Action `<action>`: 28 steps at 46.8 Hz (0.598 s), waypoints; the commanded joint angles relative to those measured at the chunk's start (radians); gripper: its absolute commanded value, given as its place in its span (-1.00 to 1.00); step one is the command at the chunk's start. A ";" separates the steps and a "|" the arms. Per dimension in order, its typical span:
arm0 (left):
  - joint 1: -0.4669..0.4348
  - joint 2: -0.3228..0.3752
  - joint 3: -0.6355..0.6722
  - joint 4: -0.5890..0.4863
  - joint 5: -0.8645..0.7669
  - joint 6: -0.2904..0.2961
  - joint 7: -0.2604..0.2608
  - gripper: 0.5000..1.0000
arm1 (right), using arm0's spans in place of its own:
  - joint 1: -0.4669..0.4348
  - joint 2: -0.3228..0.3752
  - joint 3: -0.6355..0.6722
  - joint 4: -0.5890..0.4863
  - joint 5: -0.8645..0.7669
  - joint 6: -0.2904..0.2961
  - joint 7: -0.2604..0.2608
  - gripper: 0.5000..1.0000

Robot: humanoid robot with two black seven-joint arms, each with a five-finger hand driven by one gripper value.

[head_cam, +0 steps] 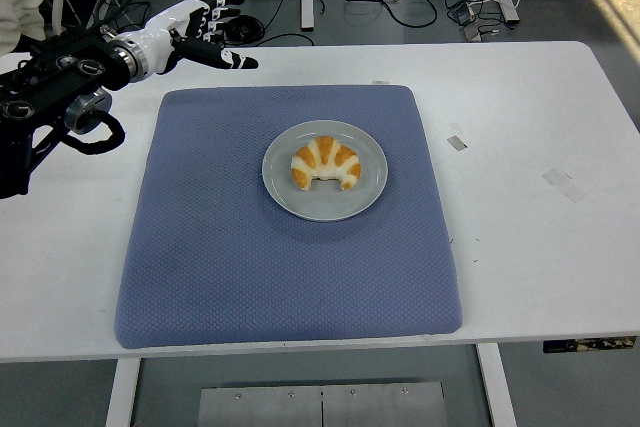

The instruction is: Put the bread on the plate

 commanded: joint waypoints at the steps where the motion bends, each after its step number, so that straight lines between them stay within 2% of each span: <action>1: 0.015 0.027 -0.022 0.000 -0.037 -0.007 -0.002 0.92 | 0.000 0.000 0.000 0.000 0.000 0.000 0.000 1.00; 9: 0.089 0.030 -0.152 0.000 -0.173 -0.007 -0.003 0.92 | 0.000 0.000 0.001 0.000 0.000 0.000 0.000 1.00; 19: 0.214 0.021 -0.364 0.000 -0.218 -0.007 -0.032 0.92 | 0.000 0.000 0.000 0.000 0.000 0.000 0.000 1.00; 28: 0.276 -0.043 -0.464 0.025 -0.224 0.000 -0.040 0.92 | 0.000 0.000 0.000 0.000 0.000 0.000 0.000 1.00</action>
